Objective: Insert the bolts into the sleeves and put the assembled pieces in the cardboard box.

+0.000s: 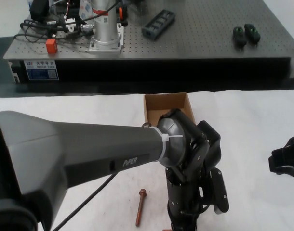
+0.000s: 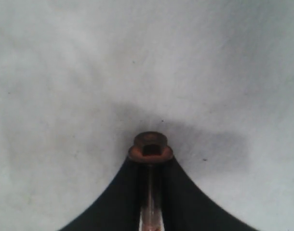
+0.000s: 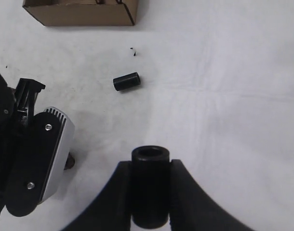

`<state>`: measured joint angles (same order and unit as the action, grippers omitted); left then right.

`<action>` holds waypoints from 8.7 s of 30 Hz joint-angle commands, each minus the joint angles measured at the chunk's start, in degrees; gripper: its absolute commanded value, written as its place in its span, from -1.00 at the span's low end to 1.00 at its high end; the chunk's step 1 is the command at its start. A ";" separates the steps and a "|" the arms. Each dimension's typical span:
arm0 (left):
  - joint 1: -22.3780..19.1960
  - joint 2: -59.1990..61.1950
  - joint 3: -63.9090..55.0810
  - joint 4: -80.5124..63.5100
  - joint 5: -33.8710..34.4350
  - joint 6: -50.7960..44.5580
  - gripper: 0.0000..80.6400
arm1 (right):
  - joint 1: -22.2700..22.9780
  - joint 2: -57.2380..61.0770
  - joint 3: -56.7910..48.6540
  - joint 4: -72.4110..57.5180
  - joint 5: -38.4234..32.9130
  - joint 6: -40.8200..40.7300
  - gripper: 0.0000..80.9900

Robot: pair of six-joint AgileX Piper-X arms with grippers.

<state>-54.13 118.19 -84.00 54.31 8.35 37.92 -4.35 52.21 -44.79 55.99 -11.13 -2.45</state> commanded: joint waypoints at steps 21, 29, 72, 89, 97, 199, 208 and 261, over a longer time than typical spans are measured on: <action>17.73 -29.89 8.71 -35.80 25.36 -49.88 -0.99 | 3.37 -5.17 7.89 -13.55 -30.25 7.15 -0.94; 17.76 -37.03 26.19 -68.43 27.06 -73.13 -0.99 | 15.60 -3.53 11.85 -40.38 -29.70 19.61 -0.94; 18.47 -37.38 28.49 -75.00 39.85 -77.35 -0.99 | 18.68 1.99 11.82 -66.96 -22.97 17.91 -0.94; 20.80 -37.38 28.76 -68.05 33.79 -71.49 0.22 | 13.79 5.80 9.43 -69.12 -10.77 14.72 -0.94; 26.52 -37.38 28.76 -56.83 24.56 -67.15 0.22 | 13.00 27.34 -3.88 -62.14 -5.84 8.32 -0.94; 25.35 -51.56 25.52 -10.80 2.59 -54.22 -0.99 | 16.16 54.17 -23.36 -6.67 7.46 29.97 0.02; 25.35 -51.76 25.52 -10.68 2.59 -54.11 -0.99 | 16.52 56.68 -23.36 -9.02 5.85 31.15 -0.30; 25.35 -42.75 25.52 -58.40 35.15 -75.72 -0.99 | 16.69 7.04 1.55 -26.21 -29.22 5.17 -0.94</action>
<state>-28.86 72.28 -58.23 6.31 37.61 -32.16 12.17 59.27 -42.39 30.01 -39.40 3.54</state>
